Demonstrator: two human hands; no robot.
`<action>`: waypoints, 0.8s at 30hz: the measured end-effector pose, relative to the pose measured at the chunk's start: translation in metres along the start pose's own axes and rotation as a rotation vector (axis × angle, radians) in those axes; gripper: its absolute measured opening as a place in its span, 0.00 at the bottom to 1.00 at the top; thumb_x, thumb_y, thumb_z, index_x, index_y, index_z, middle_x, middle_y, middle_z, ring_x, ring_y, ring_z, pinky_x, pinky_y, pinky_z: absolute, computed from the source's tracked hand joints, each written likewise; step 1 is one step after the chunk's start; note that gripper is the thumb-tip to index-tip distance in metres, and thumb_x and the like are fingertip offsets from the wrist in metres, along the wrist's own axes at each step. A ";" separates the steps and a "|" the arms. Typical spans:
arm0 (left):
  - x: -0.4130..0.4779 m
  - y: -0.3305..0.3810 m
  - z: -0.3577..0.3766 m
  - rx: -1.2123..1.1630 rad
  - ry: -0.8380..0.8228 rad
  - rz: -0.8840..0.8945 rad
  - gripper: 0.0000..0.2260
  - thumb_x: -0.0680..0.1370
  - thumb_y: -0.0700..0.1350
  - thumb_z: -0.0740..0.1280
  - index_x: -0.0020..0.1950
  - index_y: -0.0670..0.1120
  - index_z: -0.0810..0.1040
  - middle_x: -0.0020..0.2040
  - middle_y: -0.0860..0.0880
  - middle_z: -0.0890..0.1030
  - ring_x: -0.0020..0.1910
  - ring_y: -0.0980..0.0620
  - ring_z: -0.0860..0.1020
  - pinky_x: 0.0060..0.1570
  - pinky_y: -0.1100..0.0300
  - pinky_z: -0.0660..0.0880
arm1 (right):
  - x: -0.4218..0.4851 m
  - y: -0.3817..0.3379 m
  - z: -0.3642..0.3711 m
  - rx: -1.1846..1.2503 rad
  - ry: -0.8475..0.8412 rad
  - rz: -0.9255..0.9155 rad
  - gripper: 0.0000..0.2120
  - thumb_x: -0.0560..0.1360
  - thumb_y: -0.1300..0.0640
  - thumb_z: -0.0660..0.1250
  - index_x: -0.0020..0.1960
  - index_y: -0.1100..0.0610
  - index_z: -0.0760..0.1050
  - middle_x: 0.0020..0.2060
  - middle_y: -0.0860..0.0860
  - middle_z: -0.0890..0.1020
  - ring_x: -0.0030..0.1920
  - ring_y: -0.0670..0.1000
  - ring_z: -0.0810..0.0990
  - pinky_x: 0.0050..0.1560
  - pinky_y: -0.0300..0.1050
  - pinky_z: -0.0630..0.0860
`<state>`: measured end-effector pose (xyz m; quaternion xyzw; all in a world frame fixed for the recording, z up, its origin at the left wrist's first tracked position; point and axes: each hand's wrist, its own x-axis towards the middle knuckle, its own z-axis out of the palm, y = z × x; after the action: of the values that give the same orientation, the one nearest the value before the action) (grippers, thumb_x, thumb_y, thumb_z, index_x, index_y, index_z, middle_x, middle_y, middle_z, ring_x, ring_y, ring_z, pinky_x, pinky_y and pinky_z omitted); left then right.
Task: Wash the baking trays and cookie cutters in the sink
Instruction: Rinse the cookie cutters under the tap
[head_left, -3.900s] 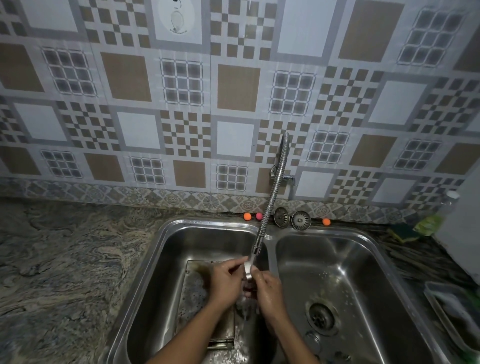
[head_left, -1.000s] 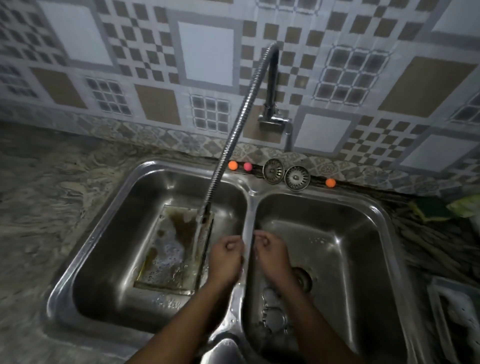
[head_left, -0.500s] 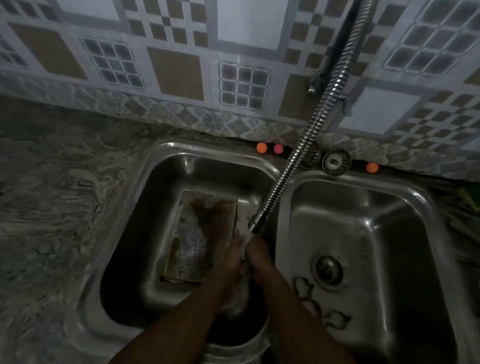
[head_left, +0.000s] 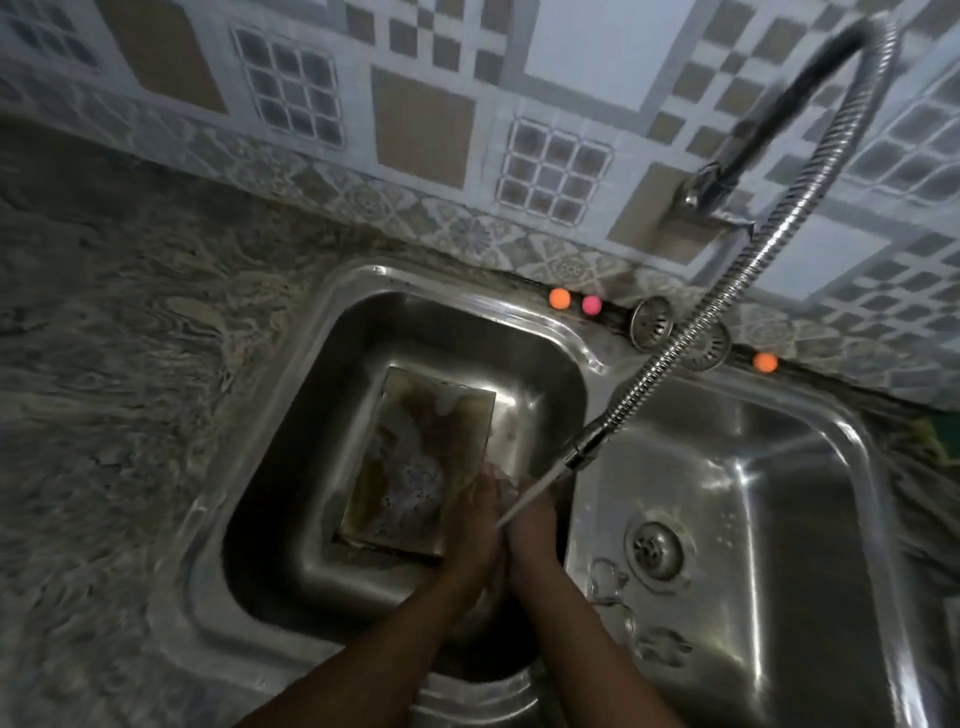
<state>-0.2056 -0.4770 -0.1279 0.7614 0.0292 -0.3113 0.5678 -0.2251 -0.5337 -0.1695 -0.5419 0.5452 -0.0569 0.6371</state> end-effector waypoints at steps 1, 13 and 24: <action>-0.001 -0.006 0.000 -0.003 0.025 -0.005 0.17 0.84 0.51 0.56 0.56 0.45 0.81 0.54 0.49 0.82 0.51 0.53 0.79 0.50 0.67 0.71 | -0.006 -0.002 0.000 0.010 0.004 -0.006 0.12 0.81 0.56 0.60 0.46 0.60 0.79 0.41 0.58 0.84 0.44 0.58 0.84 0.43 0.51 0.81; -0.066 0.036 -0.044 -0.195 0.033 0.132 0.10 0.79 0.39 0.68 0.60 0.44 0.80 0.52 0.49 0.84 0.45 0.57 0.82 0.40 0.74 0.75 | -0.116 -0.051 -0.021 0.230 -0.025 -0.203 0.04 0.80 0.58 0.63 0.51 0.57 0.76 0.45 0.57 0.84 0.43 0.54 0.84 0.44 0.50 0.81; -0.079 0.088 -0.064 -0.237 0.133 0.237 0.11 0.70 0.34 0.74 0.42 0.51 0.81 0.42 0.45 0.86 0.40 0.50 0.83 0.46 0.56 0.80 | -0.160 -0.081 -0.036 0.282 -0.116 -0.343 0.08 0.78 0.52 0.67 0.47 0.57 0.81 0.34 0.52 0.80 0.34 0.52 0.74 0.36 0.47 0.70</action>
<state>-0.2064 -0.4275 -0.0029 0.7061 0.0134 -0.1858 0.6832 -0.2741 -0.4827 -0.0008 -0.5346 0.3942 -0.2090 0.7177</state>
